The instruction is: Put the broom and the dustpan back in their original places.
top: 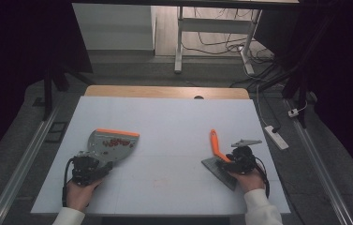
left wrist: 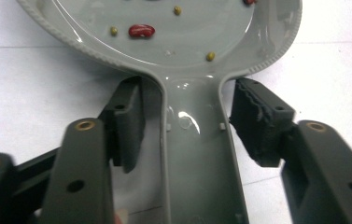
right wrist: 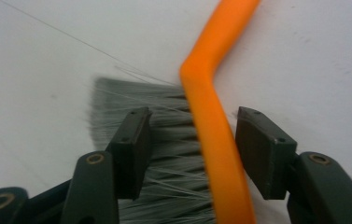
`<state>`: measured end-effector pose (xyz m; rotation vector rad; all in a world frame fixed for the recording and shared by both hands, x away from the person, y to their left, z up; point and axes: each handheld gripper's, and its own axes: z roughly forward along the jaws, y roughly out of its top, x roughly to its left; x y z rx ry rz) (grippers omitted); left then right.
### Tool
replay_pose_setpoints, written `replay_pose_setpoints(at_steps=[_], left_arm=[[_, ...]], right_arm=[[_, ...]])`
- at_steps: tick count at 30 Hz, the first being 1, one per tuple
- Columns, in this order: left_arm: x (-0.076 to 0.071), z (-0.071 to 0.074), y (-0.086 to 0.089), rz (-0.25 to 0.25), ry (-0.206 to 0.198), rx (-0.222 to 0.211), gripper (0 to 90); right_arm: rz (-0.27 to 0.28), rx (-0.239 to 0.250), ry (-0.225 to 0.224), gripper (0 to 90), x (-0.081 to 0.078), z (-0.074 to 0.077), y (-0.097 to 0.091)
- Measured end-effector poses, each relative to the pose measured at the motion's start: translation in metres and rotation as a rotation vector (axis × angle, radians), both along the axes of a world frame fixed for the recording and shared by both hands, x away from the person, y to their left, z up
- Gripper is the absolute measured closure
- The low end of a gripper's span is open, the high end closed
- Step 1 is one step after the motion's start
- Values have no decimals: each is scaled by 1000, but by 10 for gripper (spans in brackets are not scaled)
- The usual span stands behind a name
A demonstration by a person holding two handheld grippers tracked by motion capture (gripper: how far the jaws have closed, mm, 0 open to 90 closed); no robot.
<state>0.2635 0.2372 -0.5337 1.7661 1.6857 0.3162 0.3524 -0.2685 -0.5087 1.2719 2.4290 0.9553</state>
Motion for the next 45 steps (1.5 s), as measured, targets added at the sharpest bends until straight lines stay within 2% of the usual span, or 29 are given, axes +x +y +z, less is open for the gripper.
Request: replay_pose_setpoints(at_steps=[6, 10, 18, 22, 25, 29, 35, 39, 41, 45], left_arm=[[-7, 5, 4, -14, -38, 5, 354], [-12, 9, 7, -25, -53, 17, 341], [-21, 22, 9, -68, -117, 52, 333], [-23, 28, 10, -139, -148, 57, 337], [-21, 29, 10, -171, -147, 47, 335], [-14, 30, 5, -250, -149, 47, 335], [-3, 36, -7, -369, -165, 57, 335], [2, 34, -9, -443, -160, 47, 335], [0, 33, -10, -468, -161, 52, 334], [-7, 35, -10, -492, -176, 30, 332]], right_arm=[[7, -9, -24, 446, -3, 2, 1], [16, -13, -53, 444, -7, 7, 1], [40, 17, -96, 445, -14, 15, 0], [71, 30, -109, 446, -17, 19, 1], [94, 32, -115, 451, -20, 20, 1], [132, 26, -126, 452, -22, 19, 2], [186, 47, -139, 452, -24, 20, 5], [212, 26, -148, 452, -29, 17, 12], [222, 21, -153, 451, -32, 17, 15], [249, 27, -149, 450, -39, 16, 21]])
